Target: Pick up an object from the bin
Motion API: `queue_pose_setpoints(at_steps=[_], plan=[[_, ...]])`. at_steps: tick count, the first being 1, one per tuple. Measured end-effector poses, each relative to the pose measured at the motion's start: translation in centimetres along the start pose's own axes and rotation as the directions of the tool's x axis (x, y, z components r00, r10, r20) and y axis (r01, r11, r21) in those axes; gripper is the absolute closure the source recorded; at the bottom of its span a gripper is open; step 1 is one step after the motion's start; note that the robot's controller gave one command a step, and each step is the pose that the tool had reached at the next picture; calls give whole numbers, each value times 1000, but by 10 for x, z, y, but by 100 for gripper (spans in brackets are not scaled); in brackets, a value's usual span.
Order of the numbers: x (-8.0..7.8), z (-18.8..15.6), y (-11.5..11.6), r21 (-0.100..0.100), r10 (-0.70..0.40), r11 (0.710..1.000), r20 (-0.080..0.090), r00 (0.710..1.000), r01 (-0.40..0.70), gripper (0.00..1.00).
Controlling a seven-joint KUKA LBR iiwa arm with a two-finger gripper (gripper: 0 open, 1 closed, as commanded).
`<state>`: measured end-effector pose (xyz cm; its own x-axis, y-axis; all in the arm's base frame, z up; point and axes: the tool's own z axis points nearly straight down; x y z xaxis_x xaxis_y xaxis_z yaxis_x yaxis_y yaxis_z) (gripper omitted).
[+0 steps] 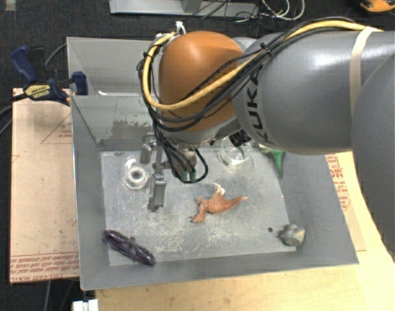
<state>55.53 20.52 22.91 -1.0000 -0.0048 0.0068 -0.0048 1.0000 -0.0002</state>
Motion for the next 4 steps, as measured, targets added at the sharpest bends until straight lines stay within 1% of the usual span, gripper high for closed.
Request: queue_pose_setpoints(at_steps=[1,2,3,4], plan=[[-2,-5,-2,-1,5,1000,8,1000,-5,0],[12,20,-10,0,-141,990,-1,990,141,0],[22,20,-24,-1,-51,999,8,999,51,0],[10,79,-56,1,-128,992,-4,992,128,0]])
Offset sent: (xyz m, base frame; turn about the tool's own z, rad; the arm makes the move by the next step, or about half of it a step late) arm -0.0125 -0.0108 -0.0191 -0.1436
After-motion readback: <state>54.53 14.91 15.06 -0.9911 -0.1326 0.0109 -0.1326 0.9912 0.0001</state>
